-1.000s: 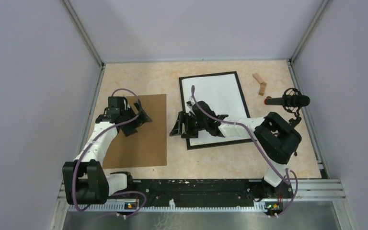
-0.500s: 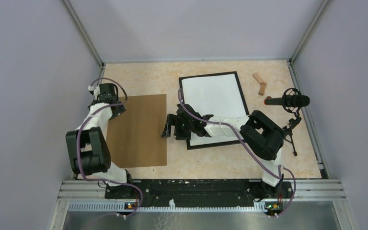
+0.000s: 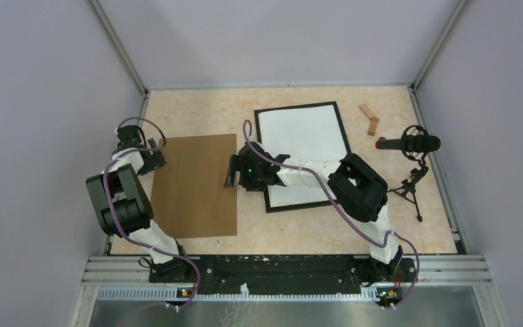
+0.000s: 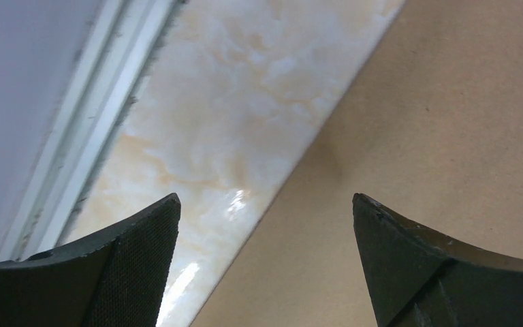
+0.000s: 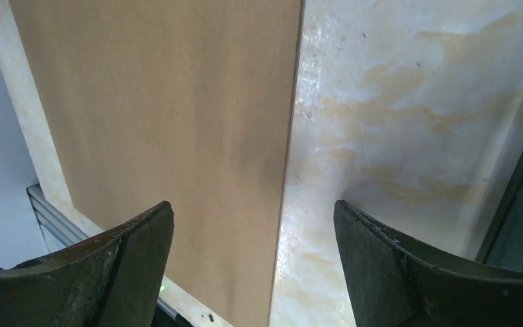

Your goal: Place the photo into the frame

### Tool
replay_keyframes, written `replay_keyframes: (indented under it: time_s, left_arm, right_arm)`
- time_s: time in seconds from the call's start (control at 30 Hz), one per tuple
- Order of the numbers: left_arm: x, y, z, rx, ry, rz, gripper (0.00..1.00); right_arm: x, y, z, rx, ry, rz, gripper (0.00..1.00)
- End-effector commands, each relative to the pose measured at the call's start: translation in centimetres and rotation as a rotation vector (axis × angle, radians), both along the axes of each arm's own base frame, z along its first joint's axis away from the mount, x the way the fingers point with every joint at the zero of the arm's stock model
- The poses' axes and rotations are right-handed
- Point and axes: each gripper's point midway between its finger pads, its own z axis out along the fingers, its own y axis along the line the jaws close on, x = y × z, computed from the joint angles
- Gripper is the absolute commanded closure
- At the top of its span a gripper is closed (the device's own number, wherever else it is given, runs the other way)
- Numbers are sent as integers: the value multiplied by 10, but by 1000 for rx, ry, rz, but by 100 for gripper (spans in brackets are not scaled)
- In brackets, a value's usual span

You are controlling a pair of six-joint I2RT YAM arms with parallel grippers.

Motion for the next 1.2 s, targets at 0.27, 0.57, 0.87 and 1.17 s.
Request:
replay_keyframes:
  time_s: [0.27, 0.57, 0.87, 1.17]
  left_arm:
    - [-2, -26, -38, -206, 41, 7, 1]
    - [-5, -66, -48, -412, 26, -28, 2]
    - [-24, -126, -46, -645, 0, -96, 6]
    - [-20, -68, 6, -278, -49, -68, 1]
  right_arm:
    - [-4, 25, -27, -115, 34, -35, 10]
    - [0, 26, -31, -119, 69, -62, 10]
    - [41, -23, 1, -123, -3, -33, 10]
    - [54, -46, 11, -203, -33, 64, 9]
